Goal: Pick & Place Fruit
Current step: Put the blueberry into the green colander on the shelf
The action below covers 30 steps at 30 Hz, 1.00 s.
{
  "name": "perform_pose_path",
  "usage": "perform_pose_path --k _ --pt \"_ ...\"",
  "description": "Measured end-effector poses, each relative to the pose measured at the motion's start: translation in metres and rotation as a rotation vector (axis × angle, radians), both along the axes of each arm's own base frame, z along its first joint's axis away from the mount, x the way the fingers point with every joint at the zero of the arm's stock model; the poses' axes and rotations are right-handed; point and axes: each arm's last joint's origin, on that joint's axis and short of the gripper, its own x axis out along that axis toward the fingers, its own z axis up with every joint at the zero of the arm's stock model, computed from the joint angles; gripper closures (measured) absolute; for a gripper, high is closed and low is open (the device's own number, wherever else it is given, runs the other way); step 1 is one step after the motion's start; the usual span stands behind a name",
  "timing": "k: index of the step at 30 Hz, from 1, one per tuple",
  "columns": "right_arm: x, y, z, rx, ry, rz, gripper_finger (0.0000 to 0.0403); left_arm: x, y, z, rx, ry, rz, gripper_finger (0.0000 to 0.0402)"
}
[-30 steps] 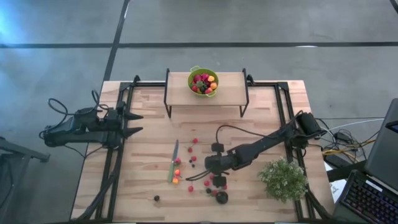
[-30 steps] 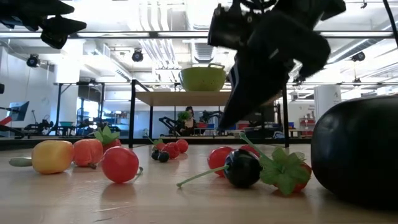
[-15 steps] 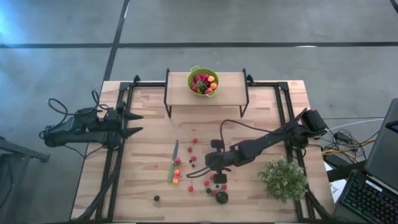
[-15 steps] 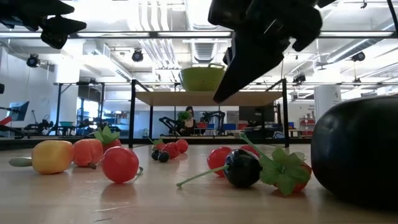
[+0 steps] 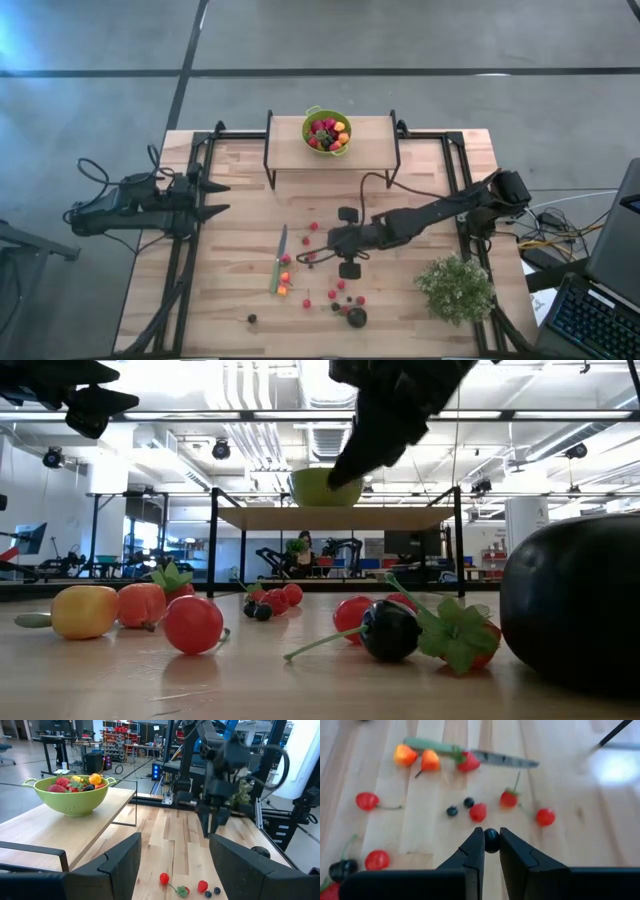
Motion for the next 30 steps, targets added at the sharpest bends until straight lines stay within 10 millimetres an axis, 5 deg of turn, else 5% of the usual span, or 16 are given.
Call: perform_pose_path --k 12,30 --pt "-0.001 -0.021 0.055 -0.043 -0.089 0.006 0.0365 0.000 0.000 0.000 0.000 -0.001 0.000 0.0161" --pt "0.007 -0.095 0.114 -0.098 -0.153 -0.160 0.0366 0.000 0.000 0.000 0.000 0.000 0.000 0.0161"
